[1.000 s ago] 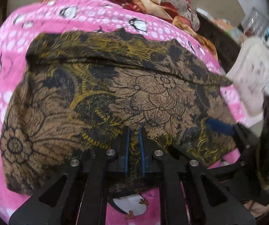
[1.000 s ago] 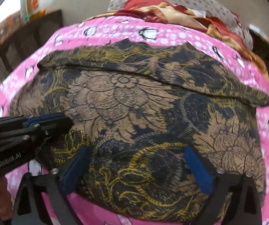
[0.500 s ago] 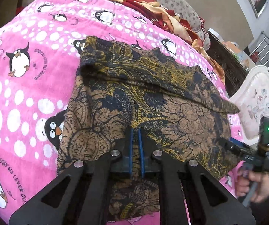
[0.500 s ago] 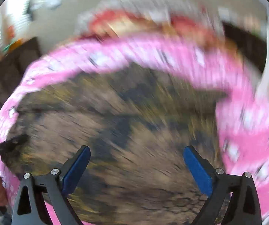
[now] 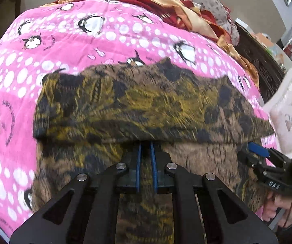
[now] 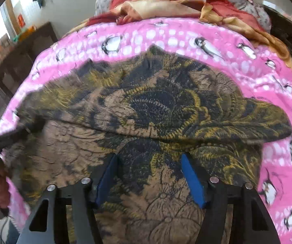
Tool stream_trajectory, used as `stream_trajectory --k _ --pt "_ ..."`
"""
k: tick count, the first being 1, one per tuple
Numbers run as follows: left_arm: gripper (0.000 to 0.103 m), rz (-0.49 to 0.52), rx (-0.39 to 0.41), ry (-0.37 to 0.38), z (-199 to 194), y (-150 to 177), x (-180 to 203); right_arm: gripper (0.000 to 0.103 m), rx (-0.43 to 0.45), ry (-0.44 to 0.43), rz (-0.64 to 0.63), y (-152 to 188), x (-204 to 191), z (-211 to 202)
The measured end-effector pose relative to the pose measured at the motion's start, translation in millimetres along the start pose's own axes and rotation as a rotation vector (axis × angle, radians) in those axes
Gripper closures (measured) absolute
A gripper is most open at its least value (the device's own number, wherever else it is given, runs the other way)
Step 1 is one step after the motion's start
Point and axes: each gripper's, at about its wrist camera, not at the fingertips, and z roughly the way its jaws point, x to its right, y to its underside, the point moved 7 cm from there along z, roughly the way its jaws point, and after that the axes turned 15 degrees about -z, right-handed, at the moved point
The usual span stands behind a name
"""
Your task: Fold small clothes
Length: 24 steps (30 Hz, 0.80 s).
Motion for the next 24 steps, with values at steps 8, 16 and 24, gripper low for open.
stream_trajectory --k 8,16,24 --pt "0.095 -0.141 0.173 -0.094 -11 -113 -19 0.036 0.165 0.034 0.058 -79 71 -10" --pt "0.094 -0.043 0.221 -0.021 -16 -107 13 0.036 0.274 0.145 0.135 -92 99 -46" --pt "0.095 -0.109 0.155 -0.04 43 -95 -16 0.044 0.143 0.101 0.206 -59 100 34"
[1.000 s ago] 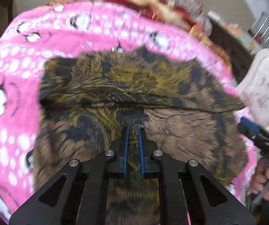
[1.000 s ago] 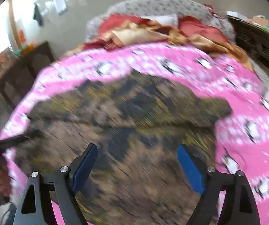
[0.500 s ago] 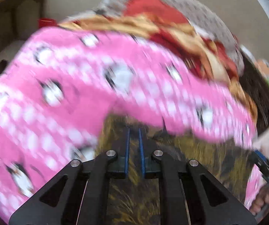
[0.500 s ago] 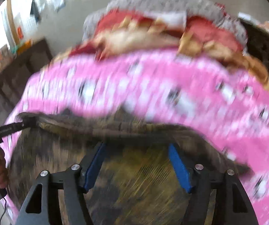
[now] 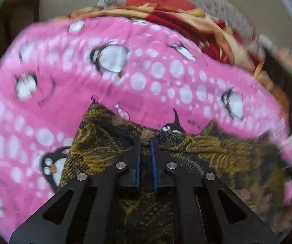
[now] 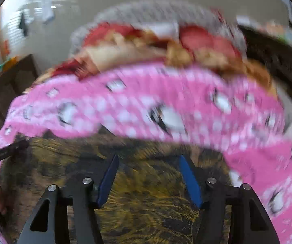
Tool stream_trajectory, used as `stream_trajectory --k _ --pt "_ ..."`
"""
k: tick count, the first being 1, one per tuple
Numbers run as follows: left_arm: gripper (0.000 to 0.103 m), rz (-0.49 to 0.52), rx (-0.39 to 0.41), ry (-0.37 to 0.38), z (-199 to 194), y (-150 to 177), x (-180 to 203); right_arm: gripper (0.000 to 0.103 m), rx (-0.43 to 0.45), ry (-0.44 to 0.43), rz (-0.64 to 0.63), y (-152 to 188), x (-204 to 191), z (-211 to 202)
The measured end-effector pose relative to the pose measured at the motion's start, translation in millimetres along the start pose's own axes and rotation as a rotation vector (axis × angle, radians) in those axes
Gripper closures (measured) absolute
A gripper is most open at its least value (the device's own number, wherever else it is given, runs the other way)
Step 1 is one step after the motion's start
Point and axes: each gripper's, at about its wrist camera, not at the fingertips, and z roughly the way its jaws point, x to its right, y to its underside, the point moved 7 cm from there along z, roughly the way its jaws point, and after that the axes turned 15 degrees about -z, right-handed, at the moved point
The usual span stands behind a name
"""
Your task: Fold small clothes
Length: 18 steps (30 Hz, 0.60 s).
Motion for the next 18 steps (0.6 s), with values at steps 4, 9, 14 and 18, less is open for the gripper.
stream_trajectory --k 4,9,14,18 --pt "0.098 -0.095 -0.029 0.064 7 -9 -13 0.042 -0.017 0.047 -0.121 -1 -4 12" --pt "0.098 -0.052 -0.003 0.008 9 -9 -6 0.024 -0.056 0.009 -0.141 -4 -3 25" --pt "0.098 0.03 0.005 -0.061 -1 -8 6 0.024 -0.084 0.025 -0.151 -6 1 22" --pt "0.091 0.121 0.065 0.084 -42 15 51 0.025 -0.02 0.096 -0.152 -25 -22 -17"
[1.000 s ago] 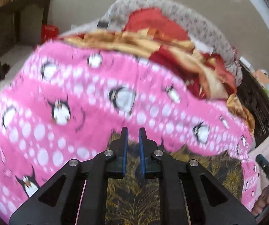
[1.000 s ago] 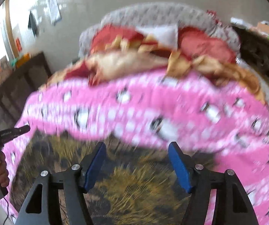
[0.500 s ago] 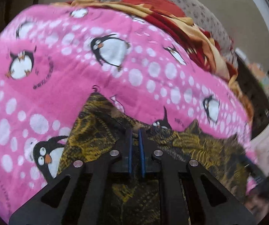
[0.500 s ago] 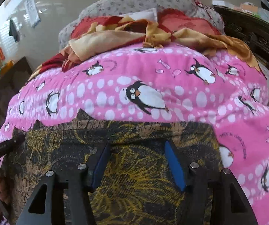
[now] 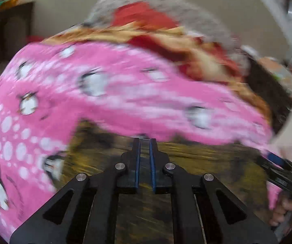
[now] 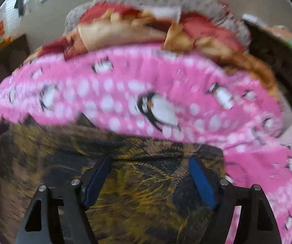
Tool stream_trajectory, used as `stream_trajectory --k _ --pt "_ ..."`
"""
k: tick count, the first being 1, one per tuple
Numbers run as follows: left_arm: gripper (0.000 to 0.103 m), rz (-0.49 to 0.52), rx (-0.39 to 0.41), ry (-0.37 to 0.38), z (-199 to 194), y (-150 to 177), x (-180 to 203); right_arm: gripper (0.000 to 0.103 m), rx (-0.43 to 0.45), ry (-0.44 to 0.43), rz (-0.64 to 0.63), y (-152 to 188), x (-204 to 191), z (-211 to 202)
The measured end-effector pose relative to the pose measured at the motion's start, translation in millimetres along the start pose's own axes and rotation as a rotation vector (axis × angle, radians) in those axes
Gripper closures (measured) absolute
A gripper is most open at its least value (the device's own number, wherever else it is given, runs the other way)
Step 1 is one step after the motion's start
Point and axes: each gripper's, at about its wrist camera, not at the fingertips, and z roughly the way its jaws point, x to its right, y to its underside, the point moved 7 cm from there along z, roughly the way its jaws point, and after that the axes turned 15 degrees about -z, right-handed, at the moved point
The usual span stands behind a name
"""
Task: Fold small clothes
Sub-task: 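Smooth the folded shirt with both tools open above it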
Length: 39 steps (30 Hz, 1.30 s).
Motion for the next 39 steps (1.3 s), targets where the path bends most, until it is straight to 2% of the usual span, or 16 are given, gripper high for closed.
stream_trajectory --k 1,3,5,6,7,8,12,18,19,21,22,23,31,34,36,39 --pt "0.086 0.024 -0.037 0.014 3 12 12 0.025 0.006 -0.014 0.006 -3 -13 -7" --pt "0.086 0.052 -0.112 0.011 18 32 23 0.025 -0.049 -0.035 -0.011 -2 -44 -2" --pt "0.086 0.091 -0.174 -0.06 41 55 19 0.025 -0.08 -0.009 -0.056 2 -67 10" --pt "0.086 0.097 -0.134 -0.036 42 57 17 0.024 -0.122 0.031 -0.087 11 -74 23" --pt "0.086 0.083 -0.14 -0.028 43 57 15 0.022 -0.121 0.039 -0.08 18 -74 32" --pt "0.086 0.053 -0.145 -0.005 43 55 12 0.012 -0.08 0.041 -0.038 21 -69 33" --pt "0.087 0.021 -0.15 0.035 41 54 4 0.002 -0.096 0.015 -0.015 20 -66 38" --pt "0.084 0.035 -0.145 0.026 39 57 9 0.002 -0.067 0.014 -0.01 20 -67 34" --pt "0.08 0.039 -0.146 0.025 39 58 12 0.002 -0.062 0.009 -0.008 21 -68 32" --pt "0.066 0.062 -0.154 0.053 44 58 21 0.002 -0.057 0.006 -0.007 22 -69 31" --pt "0.054 0.074 -0.161 0.079 42 60 25 0.002 -0.056 0.005 -0.007 23 -67 31" --pt "0.049 0.088 -0.168 0.098 42 62 29 0.002 -0.055 0.005 -0.006 23 -67 31" --pt "0.048 0.127 -0.163 0.073 45 65 33 0.002 -0.008 -0.036 0.033 23 -63 23" --pt "0.048 0.148 -0.156 0.053 46 66 34 0.004 -0.046 0.03 0.051 26 -49 9" --pt "0.048 0.164 -0.151 0.037 46 67 35 0.004 -0.021 0.097 0.053 31 -39 -13" --pt "0.048 0.167 -0.148 0.033 47 67 35 0.004 -0.018 -0.009 0.036 50 -41 -30"
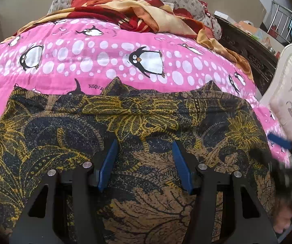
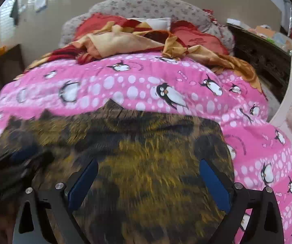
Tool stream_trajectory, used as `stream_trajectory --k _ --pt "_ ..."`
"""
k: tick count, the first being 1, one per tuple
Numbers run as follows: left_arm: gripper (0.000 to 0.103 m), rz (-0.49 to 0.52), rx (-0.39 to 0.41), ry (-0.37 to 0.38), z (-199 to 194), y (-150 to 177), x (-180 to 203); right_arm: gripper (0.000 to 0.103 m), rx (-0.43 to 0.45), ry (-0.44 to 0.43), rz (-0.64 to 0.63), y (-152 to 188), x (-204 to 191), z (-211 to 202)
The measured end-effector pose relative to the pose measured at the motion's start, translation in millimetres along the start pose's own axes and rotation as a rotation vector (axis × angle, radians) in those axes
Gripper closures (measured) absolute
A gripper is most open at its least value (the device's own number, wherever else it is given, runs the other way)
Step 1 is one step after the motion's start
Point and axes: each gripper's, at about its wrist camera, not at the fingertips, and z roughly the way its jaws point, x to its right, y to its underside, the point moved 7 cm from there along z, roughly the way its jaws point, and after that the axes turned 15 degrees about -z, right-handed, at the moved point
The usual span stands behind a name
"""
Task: Fold small clothes
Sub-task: 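Smooth the folded shirt with both tools open above it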
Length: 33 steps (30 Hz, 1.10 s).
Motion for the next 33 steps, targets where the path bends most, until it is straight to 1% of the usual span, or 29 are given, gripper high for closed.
stream_trajectory --k 1,2,3,4,5,7,8,10,11,13,14,15,16,17,22,25,26,28,29,30,31,32,33 --pt "0.048 0.001 0.001 -0.002 0 0 0 0.004 -0.029 -0.06 -0.011 12 -4 4" --pt "0.048 0.002 0.002 -0.005 0 0 1 0.001 -0.081 -0.104 -0.033 28 -9 16" --pt "0.048 0.004 0.002 -0.007 0 0 1 0.0 -0.07 -0.108 -0.053 34 -11 20" --pt "0.048 0.003 0.003 -0.006 0 0 1 0.0 -0.03 -0.115 -0.038 33 -10 16" --pt "0.048 -0.002 0.004 -0.001 -1 0 0 0.0 -0.032 -0.114 -0.025 32 -8 16" --pt "0.048 -0.02 0.004 0.001 -9 -1 -3 0.0 -0.03 -0.083 -0.029 32 -10 19" --pt "0.048 -0.011 0.014 -0.019 -17 -3 -5 0.0 -0.031 -0.072 -0.036 32 -11 18" --pt "0.048 -0.001 0.075 -0.068 -37 -7 -14 0.0 -0.023 -0.073 -0.032 33 -9 18" --pt "0.047 -0.013 0.101 -0.099 -51 -7 -27 0.0 -0.015 -0.082 -0.024 34 -8 17" --pt "0.048 -0.073 0.069 -0.117 -58 -4 -51 0.0 -0.001 -0.103 -0.006 35 -4 16" --pt "0.048 -0.117 0.027 -0.116 -57 3 -67 0.0 0.003 -0.108 0.0 35 -3 15" --pt "0.048 -0.123 0.022 -0.095 -59 7 -75 0.0 0.006 -0.112 0.002 35 -4 14" --pt "0.048 -0.093 0.048 -0.074 -63 11 -78 0.0 0.005 -0.112 0.002 33 -6 15" --pt "0.048 -0.059 0.059 -0.072 -62 16 -79 0.0 0.002 -0.109 0.0 33 -6 15" --pt "0.048 -0.074 0.074 -0.068 -63 14 -78 0.0 -0.002 -0.097 -0.01 31 -8 16" --pt "0.048 -0.095 0.083 -0.079 -77 17 -74 0.0 0.003 -0.102 -0.004 32 -7 15" --pt "0.048 -0.106 0.089 -0.057 -86 20 -67 0.0 0.004 -0.102 -0.003 32 -7 15" --pt "0.048 -0.092 0.093 0.011 -100 29 -51 0.0 0.004 -0.103 -0.003 32 -7 15" --pt "0.048 -0.082 0.085 0.023 -103 38 -44 0.0 0.004 -0.104 -0.002 32 -6 15" --pt "0.048 -0.084 0.059 0.013 -98 45 -43 0.0 0.006 -0.108 0.001 32 -6 15" --pt "0.048 -0.1 0.012 -0.006 -86 54 -47 0.0 0.006 -0.109 0.002 32 -6 15" --pt "0.048 -0.104 -0.004 -0.014 -78 60 -51 0.0 0.005 -0.109 0.002 32 -6 15" --pt "0.048 -0.082 0.044 -0.002 -79 60 -50 0.0 0.004 -0.108 0.001 32 -6 15"
